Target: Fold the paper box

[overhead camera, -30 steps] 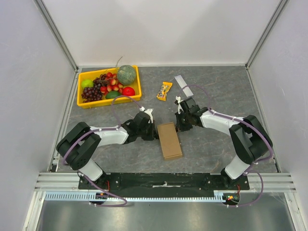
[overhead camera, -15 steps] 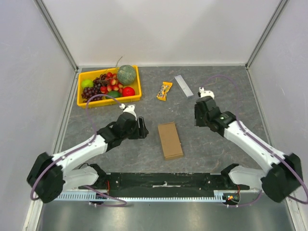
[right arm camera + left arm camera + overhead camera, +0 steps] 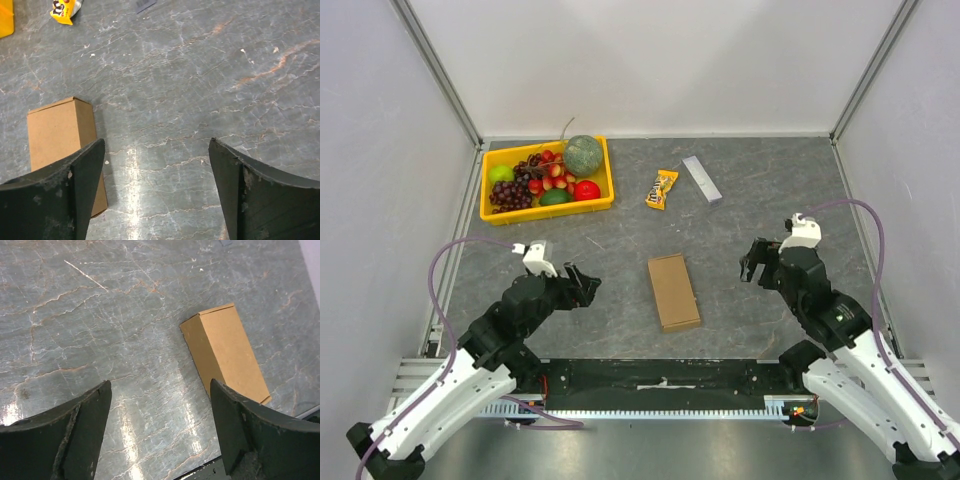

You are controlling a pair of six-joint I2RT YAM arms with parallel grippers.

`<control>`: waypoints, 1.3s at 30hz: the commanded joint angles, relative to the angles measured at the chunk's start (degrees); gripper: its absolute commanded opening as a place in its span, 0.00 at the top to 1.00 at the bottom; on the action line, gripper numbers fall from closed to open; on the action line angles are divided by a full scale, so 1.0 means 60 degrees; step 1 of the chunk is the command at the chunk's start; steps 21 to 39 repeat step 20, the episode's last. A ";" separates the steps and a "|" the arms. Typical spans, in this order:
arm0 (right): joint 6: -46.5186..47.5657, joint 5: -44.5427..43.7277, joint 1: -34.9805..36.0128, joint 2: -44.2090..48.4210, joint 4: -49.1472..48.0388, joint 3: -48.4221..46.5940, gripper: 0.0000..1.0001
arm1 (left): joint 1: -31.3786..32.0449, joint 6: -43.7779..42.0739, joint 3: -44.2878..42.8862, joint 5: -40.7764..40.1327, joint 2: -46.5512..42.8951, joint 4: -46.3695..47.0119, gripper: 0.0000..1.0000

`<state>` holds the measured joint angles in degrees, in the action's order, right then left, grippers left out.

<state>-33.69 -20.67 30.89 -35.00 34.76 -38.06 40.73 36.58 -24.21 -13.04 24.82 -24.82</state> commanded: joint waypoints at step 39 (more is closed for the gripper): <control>-0.0112 -0.1361 -0.0008 0.2173 -0.2014 0.2067 0.02 | 0.0008 0.0685 -0.0037 -0.1063 -0.1178 -0.0960 0.04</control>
